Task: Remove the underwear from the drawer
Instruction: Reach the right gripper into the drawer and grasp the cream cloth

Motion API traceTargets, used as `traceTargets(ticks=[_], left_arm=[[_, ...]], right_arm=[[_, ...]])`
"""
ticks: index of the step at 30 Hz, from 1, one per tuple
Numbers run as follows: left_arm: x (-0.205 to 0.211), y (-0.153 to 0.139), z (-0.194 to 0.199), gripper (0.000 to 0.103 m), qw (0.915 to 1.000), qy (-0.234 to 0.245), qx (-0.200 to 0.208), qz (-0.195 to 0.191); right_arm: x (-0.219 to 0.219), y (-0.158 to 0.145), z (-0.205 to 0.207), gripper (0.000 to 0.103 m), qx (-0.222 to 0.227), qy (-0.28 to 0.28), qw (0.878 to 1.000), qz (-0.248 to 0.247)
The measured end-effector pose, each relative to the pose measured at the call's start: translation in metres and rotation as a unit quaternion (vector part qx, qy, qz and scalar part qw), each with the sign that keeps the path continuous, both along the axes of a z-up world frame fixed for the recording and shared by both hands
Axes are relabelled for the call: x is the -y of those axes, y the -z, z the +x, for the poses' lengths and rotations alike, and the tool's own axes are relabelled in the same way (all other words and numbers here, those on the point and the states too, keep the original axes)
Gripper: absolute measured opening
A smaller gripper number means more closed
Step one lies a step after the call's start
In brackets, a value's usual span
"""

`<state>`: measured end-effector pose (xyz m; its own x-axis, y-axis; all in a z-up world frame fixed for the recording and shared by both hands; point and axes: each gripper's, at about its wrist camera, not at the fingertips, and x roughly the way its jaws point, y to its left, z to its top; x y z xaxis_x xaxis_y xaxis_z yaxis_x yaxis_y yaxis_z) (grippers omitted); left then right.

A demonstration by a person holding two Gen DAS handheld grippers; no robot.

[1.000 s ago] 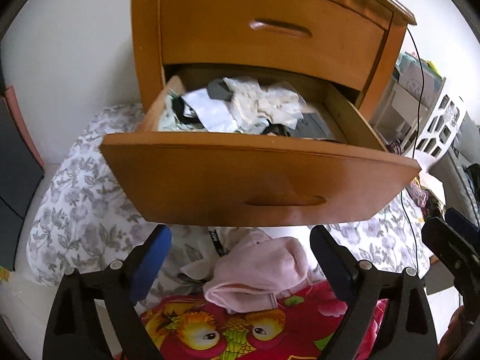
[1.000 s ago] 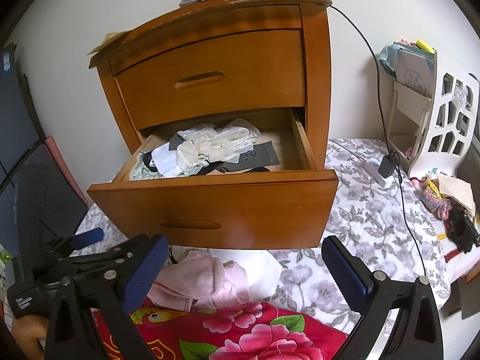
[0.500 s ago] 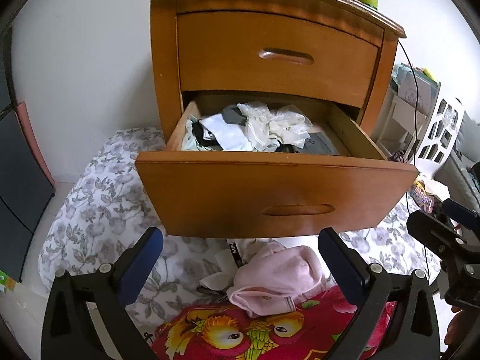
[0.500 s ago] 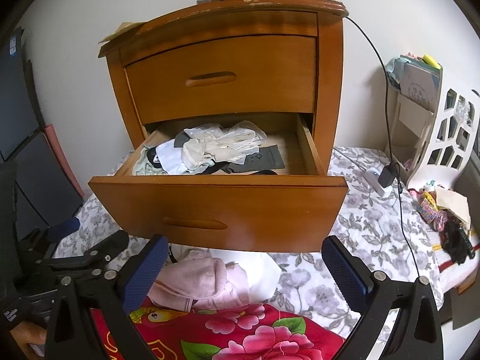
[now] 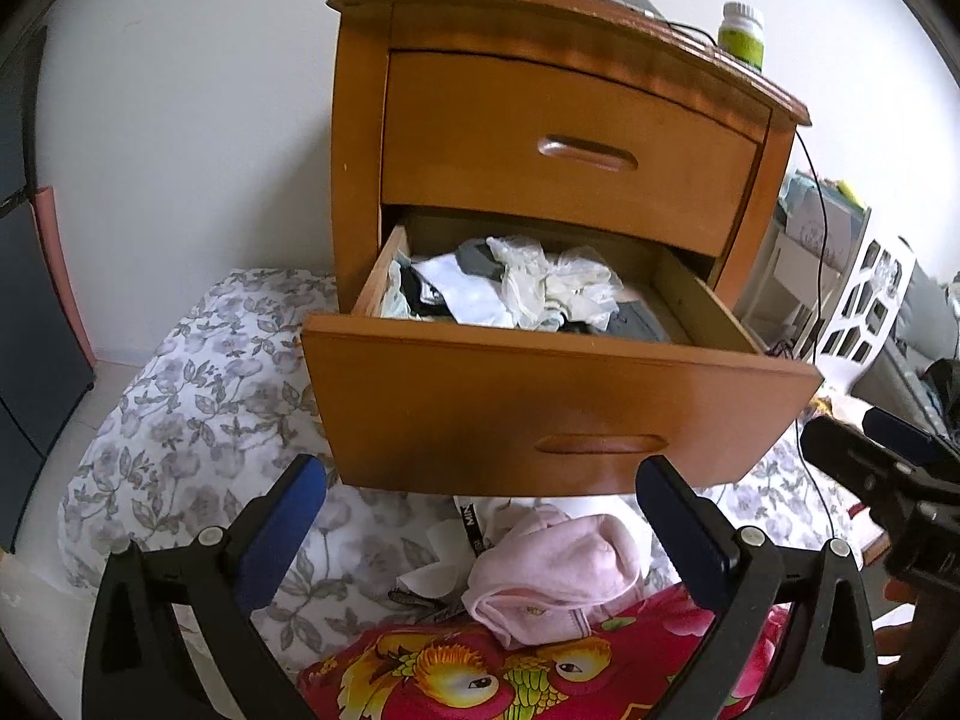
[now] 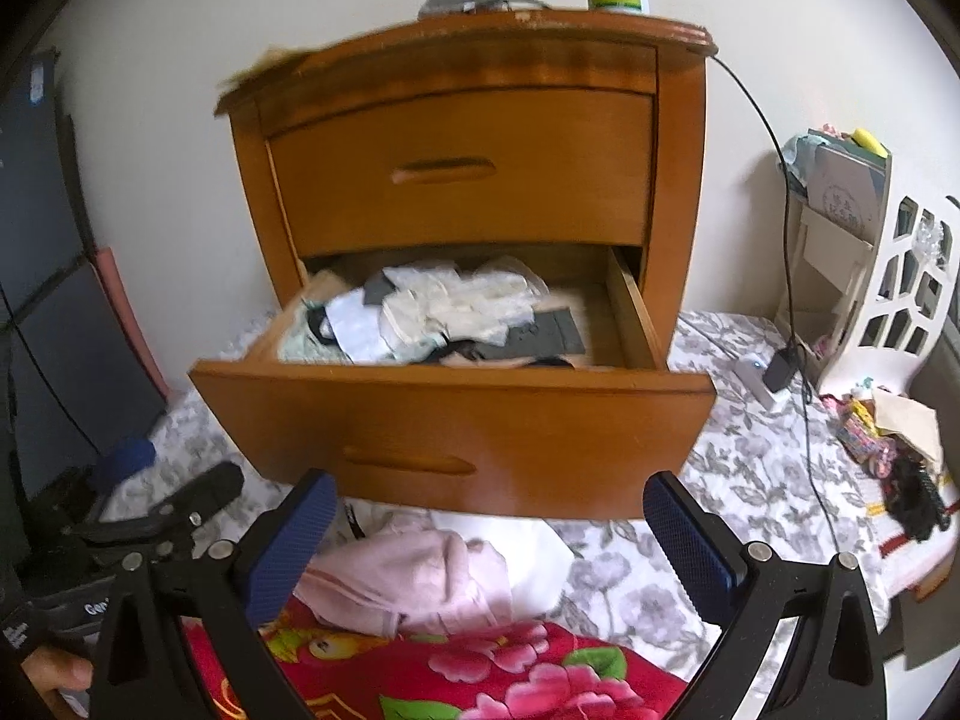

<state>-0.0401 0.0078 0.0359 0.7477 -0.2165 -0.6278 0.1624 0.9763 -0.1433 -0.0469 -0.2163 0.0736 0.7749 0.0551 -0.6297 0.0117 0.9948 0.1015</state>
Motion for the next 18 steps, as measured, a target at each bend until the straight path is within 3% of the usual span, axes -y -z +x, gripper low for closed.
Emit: traceTargets(ticks=[7,11,18], left_arm=[[-0.008,0.0,-0.001,0.103,0.9996,-0.013,0.02,-0.014],[-0.012,0.001,0.0,0.103,0.9996,-0.013,0.017,-0.02],[-0.019,0.004,0.01,0.103,0.9994,-0.032,-0.007,-0.008]], right_arm=[[0.004,-0.015,0.01,0.103,0.013,-0.005,1.0,0.019],[-0.001,-0.018,0.024,0.103,0.006,-0.012,1.0,0.003],[-0.018,-0.042,0.058,0.103,0.002,-0.071,0.997,-0.017]])
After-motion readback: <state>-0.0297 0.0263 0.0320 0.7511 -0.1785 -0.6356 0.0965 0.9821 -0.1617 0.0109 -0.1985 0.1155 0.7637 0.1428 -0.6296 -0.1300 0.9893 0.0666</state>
